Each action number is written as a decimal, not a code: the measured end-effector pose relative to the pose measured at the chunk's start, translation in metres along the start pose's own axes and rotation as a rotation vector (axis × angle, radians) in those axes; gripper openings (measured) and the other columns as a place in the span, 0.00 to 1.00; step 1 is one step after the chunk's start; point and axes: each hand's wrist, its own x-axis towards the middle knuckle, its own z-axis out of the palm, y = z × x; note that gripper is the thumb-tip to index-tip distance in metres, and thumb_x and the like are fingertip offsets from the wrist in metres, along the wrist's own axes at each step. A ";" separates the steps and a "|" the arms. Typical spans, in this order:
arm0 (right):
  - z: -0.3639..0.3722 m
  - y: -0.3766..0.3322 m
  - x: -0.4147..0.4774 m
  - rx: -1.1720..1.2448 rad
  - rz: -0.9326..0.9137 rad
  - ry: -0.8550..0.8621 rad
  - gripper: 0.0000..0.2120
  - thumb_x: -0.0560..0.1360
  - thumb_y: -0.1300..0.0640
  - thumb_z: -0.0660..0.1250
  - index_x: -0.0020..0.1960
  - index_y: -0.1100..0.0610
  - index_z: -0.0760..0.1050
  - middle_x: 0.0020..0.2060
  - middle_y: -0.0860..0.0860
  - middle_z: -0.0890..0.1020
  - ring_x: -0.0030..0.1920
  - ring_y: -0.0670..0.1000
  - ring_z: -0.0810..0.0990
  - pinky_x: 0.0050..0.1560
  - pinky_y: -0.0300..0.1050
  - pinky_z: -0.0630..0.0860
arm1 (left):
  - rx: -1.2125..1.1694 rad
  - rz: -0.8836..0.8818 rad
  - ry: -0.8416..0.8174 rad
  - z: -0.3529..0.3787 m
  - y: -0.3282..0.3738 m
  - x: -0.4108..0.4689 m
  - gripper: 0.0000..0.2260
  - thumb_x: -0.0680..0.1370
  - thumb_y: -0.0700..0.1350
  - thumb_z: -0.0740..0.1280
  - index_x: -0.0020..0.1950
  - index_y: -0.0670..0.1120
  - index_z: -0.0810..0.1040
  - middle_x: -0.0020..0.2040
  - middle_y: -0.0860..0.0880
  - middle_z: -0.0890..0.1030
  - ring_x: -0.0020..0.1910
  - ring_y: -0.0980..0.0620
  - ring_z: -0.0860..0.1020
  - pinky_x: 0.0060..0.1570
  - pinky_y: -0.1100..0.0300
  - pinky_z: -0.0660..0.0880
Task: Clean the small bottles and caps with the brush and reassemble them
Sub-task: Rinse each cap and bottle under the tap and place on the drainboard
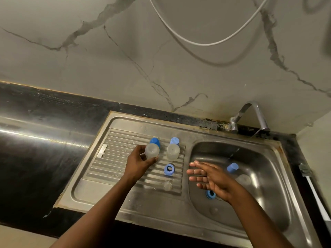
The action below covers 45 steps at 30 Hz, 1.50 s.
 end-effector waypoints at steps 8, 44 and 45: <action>0.001 0.005 0.002 0.007 0.008 0.010 0.17 0.83 0.47 0.66 0.65 0.56 0.80 0.55 0.56 0.87 0.62 0.61 0.84 0.54 0.50 0.78 | -0.043 0.017 -0.043 -0.001 0.002 -0.007 0.28 0.69 0.47 0.84 0.64 0.52 0.75 0.60 0.56 0.83 0.53 0.58 0.84 0.47 0.64 0.82; -0.127 0.135 0.116 -0.985 0.052 0.168 0.17 0.68 0.53 0.74 0.56 0.48 0.79 0.51 0.49 0.83 0.55 0.55 0.82 0.48 0.42 0.73 | 0.128 0.258 -0.113 0.149 0.073 -0.088 0.15 0.76 0.43 0.79 0.61 0.52 0.82 0.58 0.56 0.83 0.59 0.51 0.82 0.58 0.50 0.82; -0.129 0.143 0.119 -1.042 0.047 0.156 0.21 0.68 0.52 0.75 0.61 0.50 0.79 0.55 0.51 0.83 0.57 0.56 0.82 0.50 0.43 0.75 | 0.141 0.246 -0.118 0.154 0.071 -0.092 0.15 0.76 0.43 0.79 0.61 0.52 0.82 0.58 0.56 0.82 0.60 0.51 0.82 0.58 0.51 0.82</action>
